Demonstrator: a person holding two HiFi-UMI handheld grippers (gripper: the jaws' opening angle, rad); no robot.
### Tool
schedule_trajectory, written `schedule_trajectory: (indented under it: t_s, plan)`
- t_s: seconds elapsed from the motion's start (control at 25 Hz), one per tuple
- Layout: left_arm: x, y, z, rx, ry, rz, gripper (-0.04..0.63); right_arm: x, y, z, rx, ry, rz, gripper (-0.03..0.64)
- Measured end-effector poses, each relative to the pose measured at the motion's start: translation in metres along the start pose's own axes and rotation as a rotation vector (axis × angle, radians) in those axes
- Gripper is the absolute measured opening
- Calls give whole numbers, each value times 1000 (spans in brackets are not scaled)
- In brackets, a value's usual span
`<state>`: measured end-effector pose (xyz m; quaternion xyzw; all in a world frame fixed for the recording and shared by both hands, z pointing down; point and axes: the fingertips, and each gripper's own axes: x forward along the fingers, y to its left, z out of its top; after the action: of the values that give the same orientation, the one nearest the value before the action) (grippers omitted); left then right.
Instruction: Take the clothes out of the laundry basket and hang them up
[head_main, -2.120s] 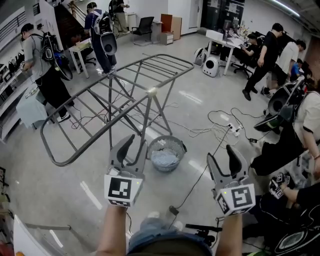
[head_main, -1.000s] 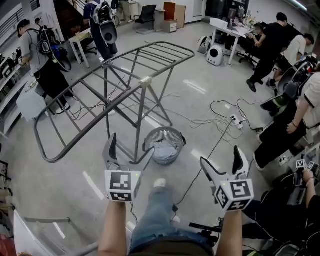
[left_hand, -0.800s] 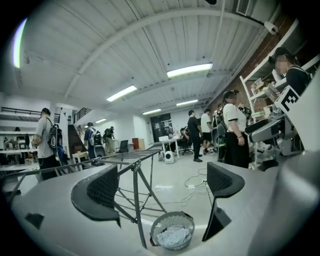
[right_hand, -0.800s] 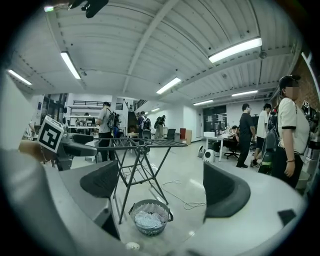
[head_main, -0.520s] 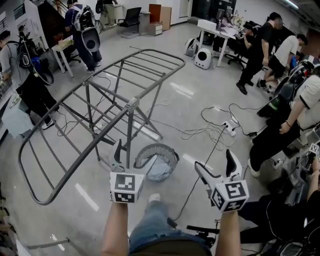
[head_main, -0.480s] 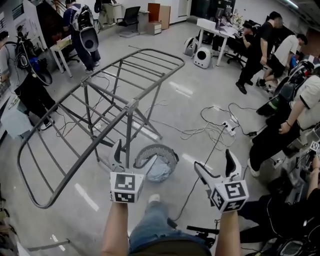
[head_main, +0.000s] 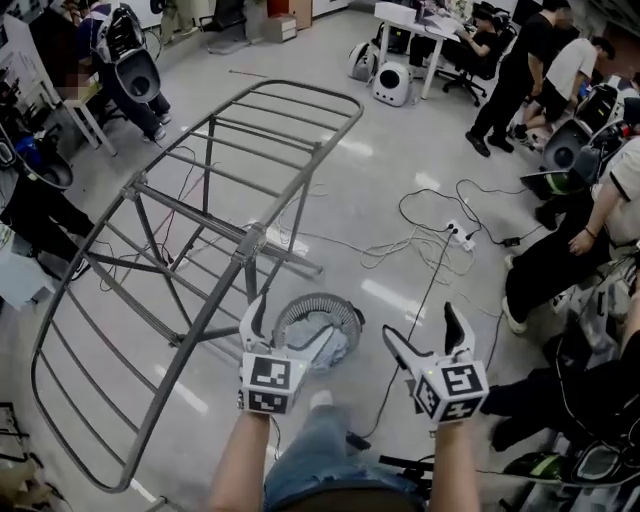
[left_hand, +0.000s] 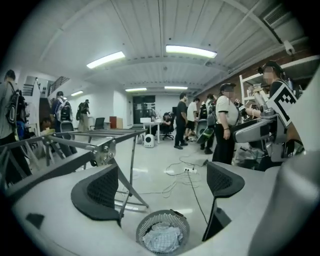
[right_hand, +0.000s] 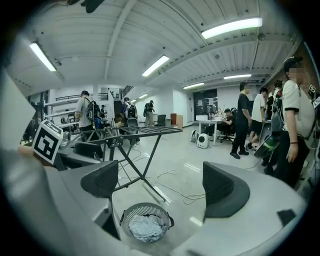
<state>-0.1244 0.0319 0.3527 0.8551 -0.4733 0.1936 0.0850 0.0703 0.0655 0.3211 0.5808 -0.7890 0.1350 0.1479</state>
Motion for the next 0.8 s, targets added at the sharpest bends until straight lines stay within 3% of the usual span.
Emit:
schedule_trajectory:
  t_s: [0.16, 0.48, 0.8]
  plan:
    - [27, 9, -11, -14, 57, -63, 555, 32, 4, -10, 30, 43, -5, 526]
    - [53, 22, -61, -35, 158, -92, 555, 57, 0, -56, 23, 135, -24, 525]
    - [75, 14, -120, -36, 300, -146, 555, 79, -9, -105, 88, 234, 12, 525]
